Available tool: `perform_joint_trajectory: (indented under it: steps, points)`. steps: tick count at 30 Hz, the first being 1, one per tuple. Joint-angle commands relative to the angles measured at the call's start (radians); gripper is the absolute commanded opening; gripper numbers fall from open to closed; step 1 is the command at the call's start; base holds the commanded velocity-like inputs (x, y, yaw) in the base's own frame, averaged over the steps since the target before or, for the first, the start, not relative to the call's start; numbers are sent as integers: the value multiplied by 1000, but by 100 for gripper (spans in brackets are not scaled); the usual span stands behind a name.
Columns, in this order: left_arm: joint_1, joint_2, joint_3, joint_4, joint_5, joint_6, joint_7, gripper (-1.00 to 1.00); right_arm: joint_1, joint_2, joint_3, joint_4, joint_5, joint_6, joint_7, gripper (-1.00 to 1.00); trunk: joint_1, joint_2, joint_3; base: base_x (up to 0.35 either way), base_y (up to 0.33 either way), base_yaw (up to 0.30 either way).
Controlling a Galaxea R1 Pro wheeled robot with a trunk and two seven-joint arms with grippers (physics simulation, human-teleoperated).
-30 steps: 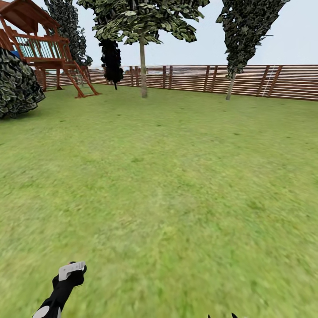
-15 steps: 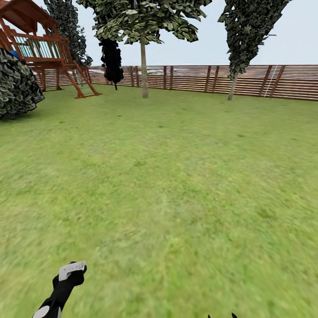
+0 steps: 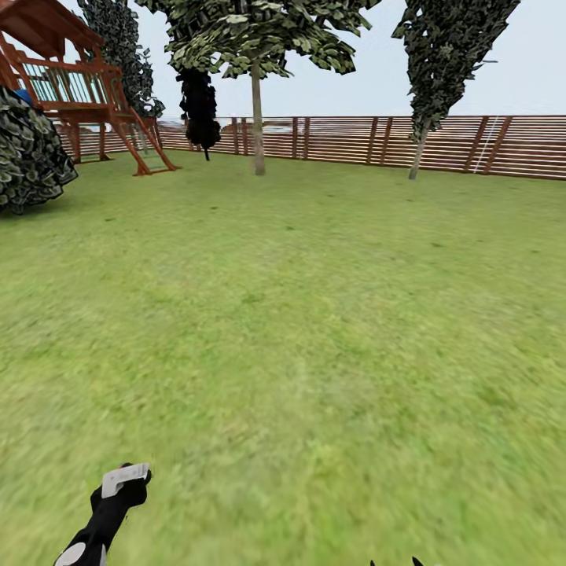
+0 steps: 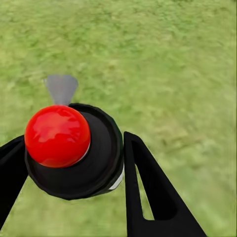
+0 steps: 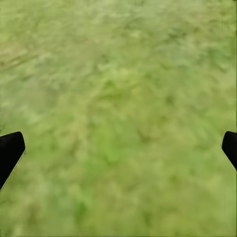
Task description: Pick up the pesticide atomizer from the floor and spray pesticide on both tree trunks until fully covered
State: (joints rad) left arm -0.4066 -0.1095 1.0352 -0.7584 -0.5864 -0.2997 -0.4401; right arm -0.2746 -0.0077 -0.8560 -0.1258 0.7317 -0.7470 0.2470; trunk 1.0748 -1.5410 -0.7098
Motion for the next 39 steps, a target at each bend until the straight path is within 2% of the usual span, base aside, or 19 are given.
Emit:
perform_joint_trajectory:
  steps: [1,39]
  points:
    - [0,-1,0,-16,-1,1,0,-100,0,0,0,0,0,0,0,100,0,0,0,295,151,0]
    - [0,-3,2,-42,0,3,-3,-100,0,0,0,0,0,0,0,100,0,0,0,323,115,0]
